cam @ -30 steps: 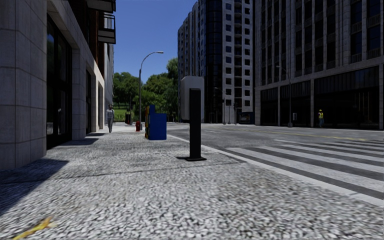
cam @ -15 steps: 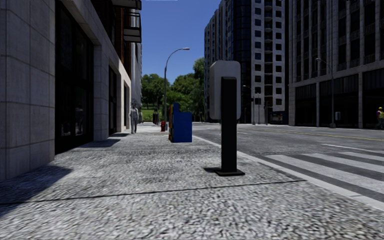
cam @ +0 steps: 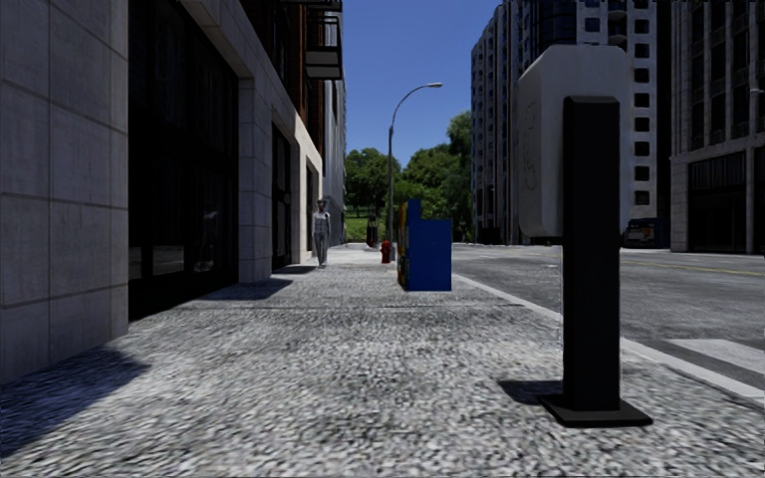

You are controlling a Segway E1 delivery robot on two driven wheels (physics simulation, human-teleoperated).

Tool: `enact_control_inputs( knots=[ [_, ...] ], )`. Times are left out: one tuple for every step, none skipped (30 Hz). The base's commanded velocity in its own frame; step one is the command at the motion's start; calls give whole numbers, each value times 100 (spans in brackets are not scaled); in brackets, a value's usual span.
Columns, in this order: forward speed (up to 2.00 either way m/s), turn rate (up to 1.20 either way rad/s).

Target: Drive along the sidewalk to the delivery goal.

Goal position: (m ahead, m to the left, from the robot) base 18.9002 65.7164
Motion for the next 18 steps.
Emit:
enact_control_inputs(
  knots=[
    [200,47],
    [200,47],
    [200,47],
    [200,47],
    [200,36],
    [200,0],
    [200,0],
    [200,0],
    [200,0],
    [200,0],
    [200,0],
    [200,0],
    [200,0],
    [200,0],
    [200,0],
    [200,0],
    [200,0],
    [200,0]
  ],
)
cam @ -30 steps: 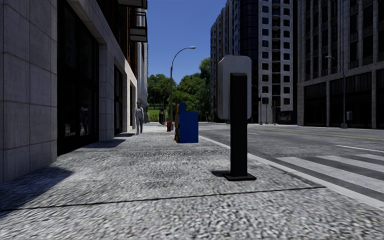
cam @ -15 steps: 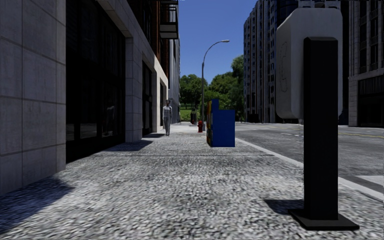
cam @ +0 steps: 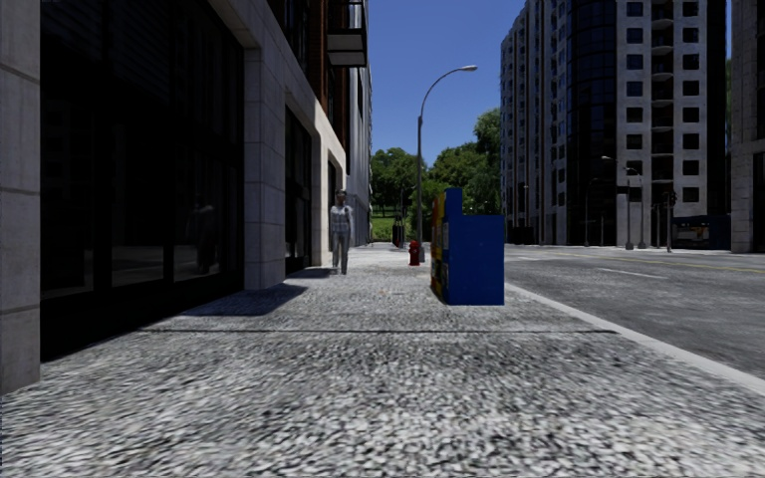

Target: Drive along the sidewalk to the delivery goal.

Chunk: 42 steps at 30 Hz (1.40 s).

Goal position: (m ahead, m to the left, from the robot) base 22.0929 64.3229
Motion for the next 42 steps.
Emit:
enact_control_inputs(
  knots=[
    [200,0],
    [200,0],
    [200,0],
    [200,0],
    [200,0],
    [200,0],
    [200,0],
    [200,0],
    [200,0],
    [200,0],
    [200,0],
    [200,0],
    [200,0],
    [200,0],
    [200,0],
    [200,0],
    [200,0],
    [200,0],
    [200,0],
    [200,0],
    [200,0],
    [200,0],
    [200,0],
    [200,0],
    [200,0],
    [200,0],
    [200,0],
    [200,0],
    [200,0],
    [200,0],
    [200,0],
    [200,0],
    [200,0],
    [200,0],
    [200,0],
    [200,0],
    [200,0],
    [200,0],
    [200,0],
    [200,0],
    [200,0],
    [200,0]
  ],
)
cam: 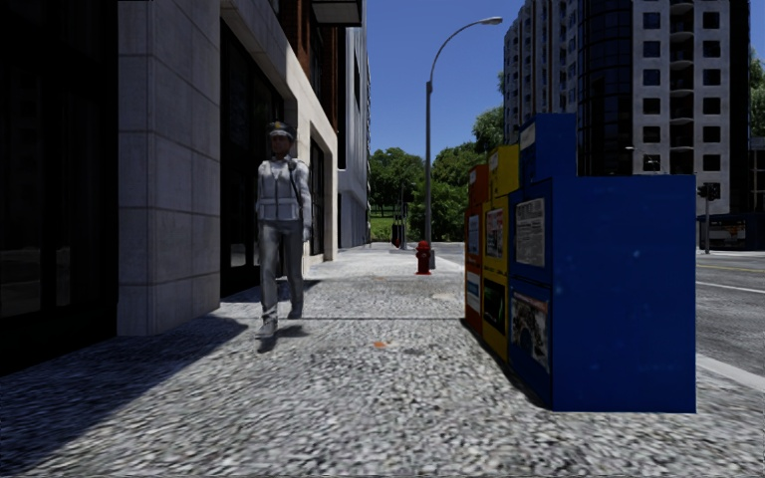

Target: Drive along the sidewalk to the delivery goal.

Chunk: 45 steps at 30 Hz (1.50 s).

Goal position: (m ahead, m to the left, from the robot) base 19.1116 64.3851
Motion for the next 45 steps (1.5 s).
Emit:
enact_control_inputs(
  knots=[
    [200,0],
    [200,0],
    [200,0],
    [200,0],
    [200,0],
    [200,0],
    [200,0],
    [200,0],
    [200,0],
    [200,0],
    [200,0],
    [200,0],
    [200,0],
    [200,0],
    [200,0],
    [200,0],
    [200,0],
    [200,0],
    [200,0],
    [200,0],
    [200,0],
    [200,0],
    [200,0],
    [200,0],
    [200,0],
    [200,0],
    [200,0],
    [200,0],
    [200,0],
    [200,0],
    [200,0],
    [200,0],
    [200,0],
    [200,0],
    [200,0],
    [200,0],
    [200,0],
    [200,0],
    [200,0],
    [200,0],
    [200,0],
    [200,0],
    [200,0],
    [200,0],
    [200,0]
  ],
)
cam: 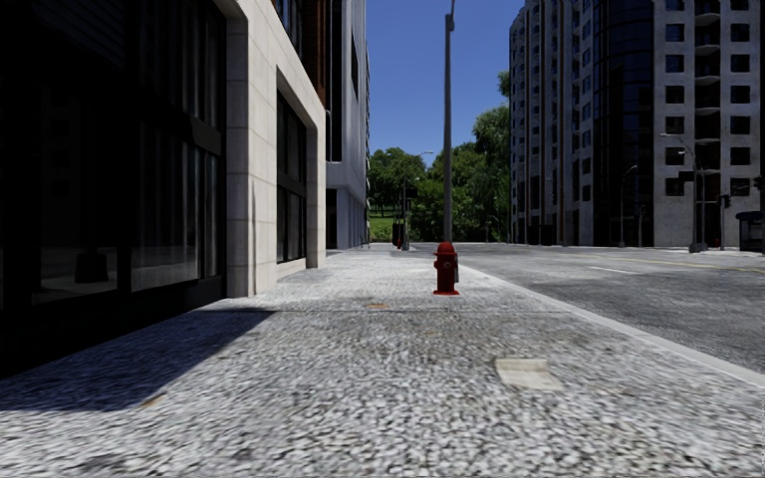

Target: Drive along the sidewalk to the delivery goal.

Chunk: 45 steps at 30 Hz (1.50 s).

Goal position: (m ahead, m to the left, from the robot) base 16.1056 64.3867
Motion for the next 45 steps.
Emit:
enact_control_inputs(
  knots=[
    [200,0],
    [200,11],
    [200,14],
    [200,15],
    [200,15],
    [200,15],
    [200,15],
    [200,9],
    [200,0],
    [200,0],
    [200,0],
    [200,0],
    [200,0],
    [200,0],
    [200,0],
    [200,0],
    [200,0],
    [200,0],
    [200,0],
    [200,0],
    [200,0],
    [200,0],
    [200,0],
    [200,0],
    [200,0],
    [200,0],
    [200,0],
    [200,0],
    [200,0],
    [200,0],
    [200,0],
    [200,0],
    [200,0],
    [200,0],
    [200,0],
    [200,0],
    [200,0],
    [200,0],
    [200,0],
    [200,0],
    [200,0],
    [200,0],
    [200,0],
    [200,0],
    [200,0]
  ],
)
